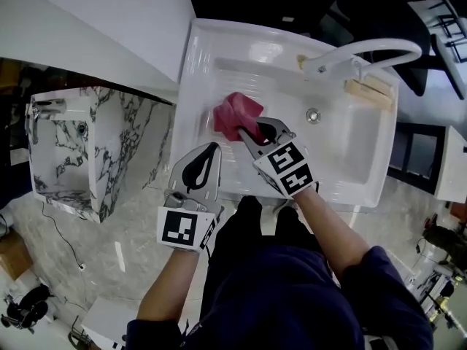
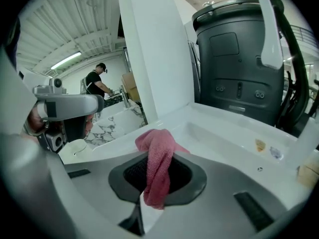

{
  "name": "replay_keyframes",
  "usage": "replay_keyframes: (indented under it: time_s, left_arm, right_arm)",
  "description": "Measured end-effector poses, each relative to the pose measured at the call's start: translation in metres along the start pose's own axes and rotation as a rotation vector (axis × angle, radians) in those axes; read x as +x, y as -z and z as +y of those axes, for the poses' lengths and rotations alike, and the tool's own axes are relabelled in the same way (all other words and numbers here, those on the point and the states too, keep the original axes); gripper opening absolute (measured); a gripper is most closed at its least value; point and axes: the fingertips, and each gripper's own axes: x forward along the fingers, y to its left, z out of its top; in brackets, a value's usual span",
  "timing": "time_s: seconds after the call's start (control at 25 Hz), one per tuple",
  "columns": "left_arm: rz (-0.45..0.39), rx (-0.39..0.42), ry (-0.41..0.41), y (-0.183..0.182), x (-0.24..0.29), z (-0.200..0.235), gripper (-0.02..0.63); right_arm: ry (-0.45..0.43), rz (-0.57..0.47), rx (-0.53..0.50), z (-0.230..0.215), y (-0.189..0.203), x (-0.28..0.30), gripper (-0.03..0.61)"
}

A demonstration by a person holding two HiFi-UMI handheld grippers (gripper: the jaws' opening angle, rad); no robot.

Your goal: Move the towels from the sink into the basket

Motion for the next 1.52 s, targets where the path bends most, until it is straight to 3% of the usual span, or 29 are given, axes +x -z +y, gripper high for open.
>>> replay_keyframes:
  time_s: [0.72,1.52]
  left_arm:
    - [-0.009,0.107,0.138,-0.034,0.035,-0.088,0.008]
    - [0.001,0.197,0.332,-0.05,0.083,-0.218,0.008]
  right_arm:
    - [0.151,-0.142,0.076,-0.051,0.002,-0.113,0.049]
    - [0.321,-0.214,0.183,-0.111,0.055,-0.242,0.049]
